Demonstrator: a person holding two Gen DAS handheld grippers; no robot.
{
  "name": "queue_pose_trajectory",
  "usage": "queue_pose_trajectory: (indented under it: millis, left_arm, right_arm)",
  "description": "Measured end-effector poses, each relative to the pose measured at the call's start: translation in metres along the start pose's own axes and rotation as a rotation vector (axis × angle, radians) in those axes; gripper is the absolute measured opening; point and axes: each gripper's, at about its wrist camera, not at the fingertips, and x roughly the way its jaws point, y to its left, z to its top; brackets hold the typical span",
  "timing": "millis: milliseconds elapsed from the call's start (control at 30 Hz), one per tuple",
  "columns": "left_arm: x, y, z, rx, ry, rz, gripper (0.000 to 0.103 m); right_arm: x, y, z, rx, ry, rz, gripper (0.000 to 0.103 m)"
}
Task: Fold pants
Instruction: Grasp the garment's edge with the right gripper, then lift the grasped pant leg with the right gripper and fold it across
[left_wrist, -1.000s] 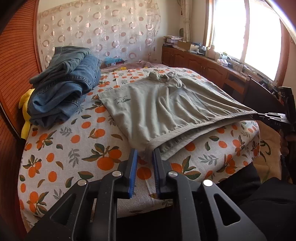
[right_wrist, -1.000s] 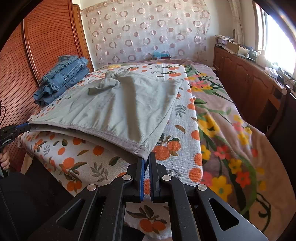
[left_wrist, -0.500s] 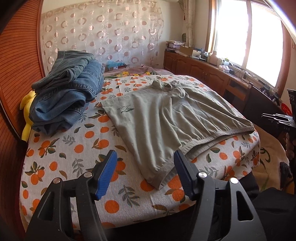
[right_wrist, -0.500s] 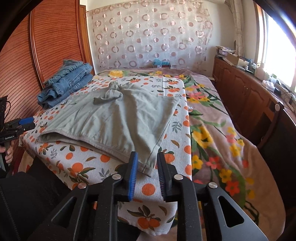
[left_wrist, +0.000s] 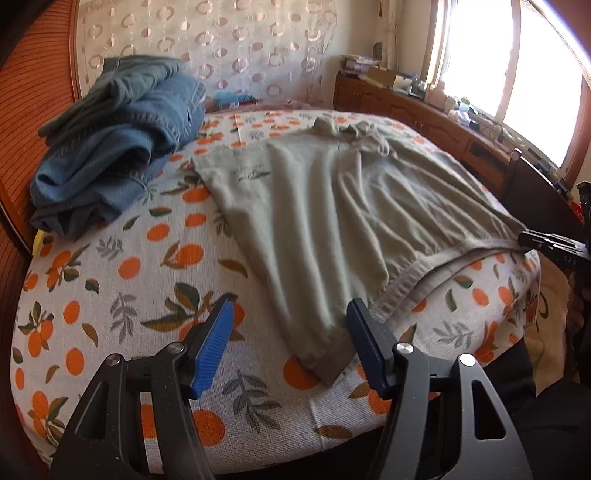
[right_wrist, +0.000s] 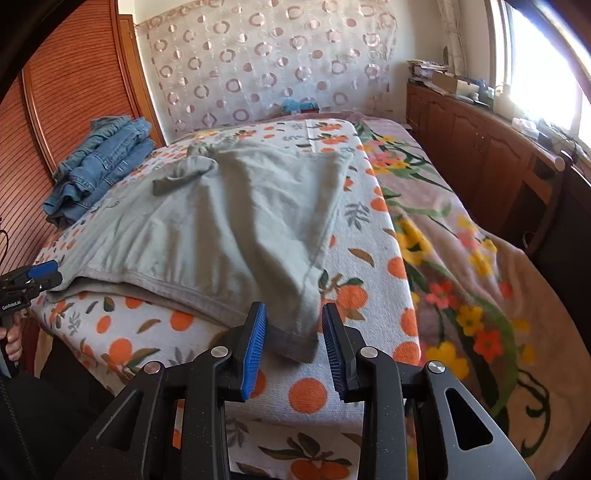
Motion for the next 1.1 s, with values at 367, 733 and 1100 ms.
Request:
queue_pose_trajectory:
  millis: [367,733,1100]
  left_arm:
    - [-0.003,0.002,-0.010,0.029,-0.023,0.018,0.065]
    - [-0.018,0.016,-0.006,-0.015,-0.051,0.030,0.065]
    - [-0.049,0.046,-0.005,-0.071,-0.126,0.081,0.065]
  right_arm:
    - [0.000,-0.007,0.002,-0.002,0.027,0.024,0.032]
    - [-0.013,0.024,0.043,-0.079,-0.081,0.114,0.007]
    - [-0.009,0.166,0.089,-0.313,-0.134,0.378,0.007]
